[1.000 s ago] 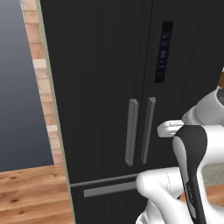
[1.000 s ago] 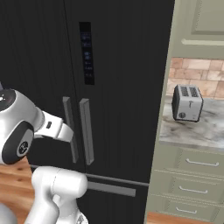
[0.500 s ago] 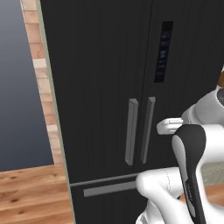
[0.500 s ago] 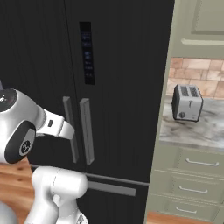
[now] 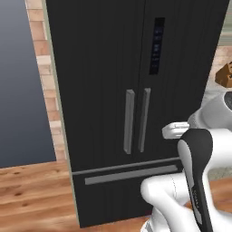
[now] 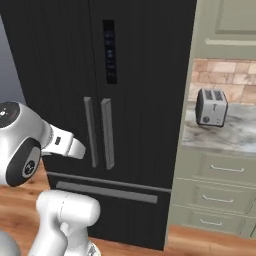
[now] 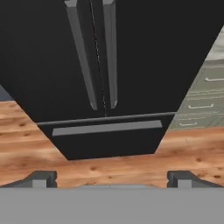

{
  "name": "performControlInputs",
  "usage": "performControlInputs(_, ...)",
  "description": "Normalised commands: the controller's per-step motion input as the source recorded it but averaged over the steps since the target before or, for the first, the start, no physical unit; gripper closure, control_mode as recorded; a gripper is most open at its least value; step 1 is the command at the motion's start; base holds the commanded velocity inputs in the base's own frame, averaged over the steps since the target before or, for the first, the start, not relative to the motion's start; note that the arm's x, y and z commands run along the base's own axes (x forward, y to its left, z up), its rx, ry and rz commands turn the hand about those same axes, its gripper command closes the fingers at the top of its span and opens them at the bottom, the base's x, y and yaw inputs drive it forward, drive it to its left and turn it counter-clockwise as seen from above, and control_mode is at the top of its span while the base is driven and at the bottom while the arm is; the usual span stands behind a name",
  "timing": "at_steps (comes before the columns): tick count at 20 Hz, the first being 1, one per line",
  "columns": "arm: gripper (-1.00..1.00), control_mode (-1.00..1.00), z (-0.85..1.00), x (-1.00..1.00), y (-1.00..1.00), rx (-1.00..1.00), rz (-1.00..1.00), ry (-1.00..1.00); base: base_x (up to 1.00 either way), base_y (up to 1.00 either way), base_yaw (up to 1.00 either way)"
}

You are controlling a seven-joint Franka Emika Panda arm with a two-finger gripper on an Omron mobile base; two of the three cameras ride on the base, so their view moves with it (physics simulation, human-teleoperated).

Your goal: Retrieve the tangerine and pear from the fridge and place them into the bowl on the dining table.

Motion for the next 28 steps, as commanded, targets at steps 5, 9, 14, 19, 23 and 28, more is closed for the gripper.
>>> performControlInputs(5, -1.00, 1.00, 0.00, 0.00, 0.00, 0.00, 0.00, 0.00, -0.70, 0.00, 0.00)
performControlInputs(9, -1.00, 1.00, 0.00, 0.00, 0.00, 0.00, 0.00, 0.00, -0.58, 0.00, 0.00)
performControlInputs(14, -1.00, -1.00, -0.01, 0.00, 0.00, 0.00, 0.00, -0.01, -0.15, 0.00, 0.00)
performControlInputs(19, -1.00, -1.00, 0.00, 0.34, 0.00, 0.02, 0.00, -0.01, 0.00, 0.00, 0.00)
performControlInputs(23, -1.00, -1.00, 0.00, 0.97, 0.00, 0.09, 0.00, 0.00, 0.00, 0.00, 0.00)
performControlInputs(28, -1.00, -1.00, 0.00, 1.00, -0.02, 0.10, 0.00, 0.00, 0.00, 0.00, 0.00)
